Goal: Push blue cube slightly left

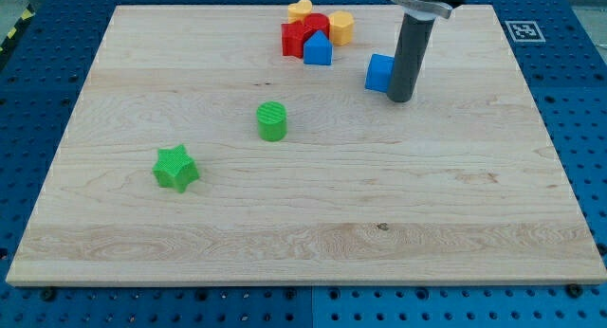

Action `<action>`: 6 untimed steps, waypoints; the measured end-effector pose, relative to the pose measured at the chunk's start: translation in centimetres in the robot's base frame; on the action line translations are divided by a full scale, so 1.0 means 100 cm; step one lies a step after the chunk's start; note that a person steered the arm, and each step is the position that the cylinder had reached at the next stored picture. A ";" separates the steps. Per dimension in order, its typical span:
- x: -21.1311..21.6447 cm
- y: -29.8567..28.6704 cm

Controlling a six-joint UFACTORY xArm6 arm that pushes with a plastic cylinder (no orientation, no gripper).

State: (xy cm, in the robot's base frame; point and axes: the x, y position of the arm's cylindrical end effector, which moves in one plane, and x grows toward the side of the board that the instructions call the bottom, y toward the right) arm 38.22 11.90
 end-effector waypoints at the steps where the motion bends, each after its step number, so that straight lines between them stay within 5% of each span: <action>1: -0.025 -0.001; 4: -0.064 -0.002; 6: -0.016 0.022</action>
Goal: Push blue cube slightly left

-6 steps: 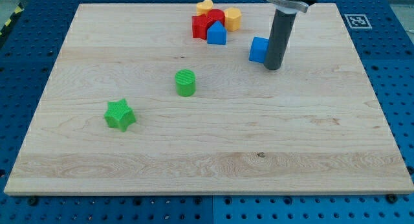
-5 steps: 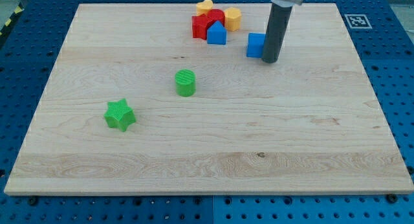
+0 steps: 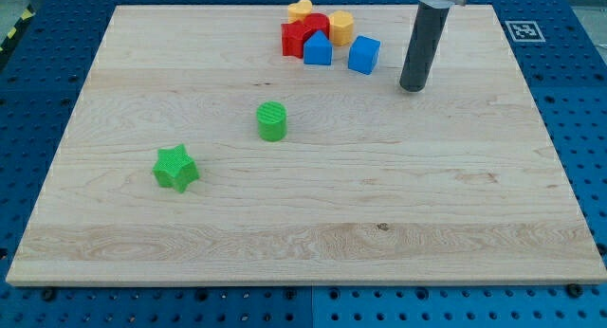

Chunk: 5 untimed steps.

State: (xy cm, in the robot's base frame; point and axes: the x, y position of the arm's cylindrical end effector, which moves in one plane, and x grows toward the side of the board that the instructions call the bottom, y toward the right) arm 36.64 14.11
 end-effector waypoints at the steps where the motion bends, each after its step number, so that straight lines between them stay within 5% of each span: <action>1: -0.014 -0.002; 5: -0.050 -0.037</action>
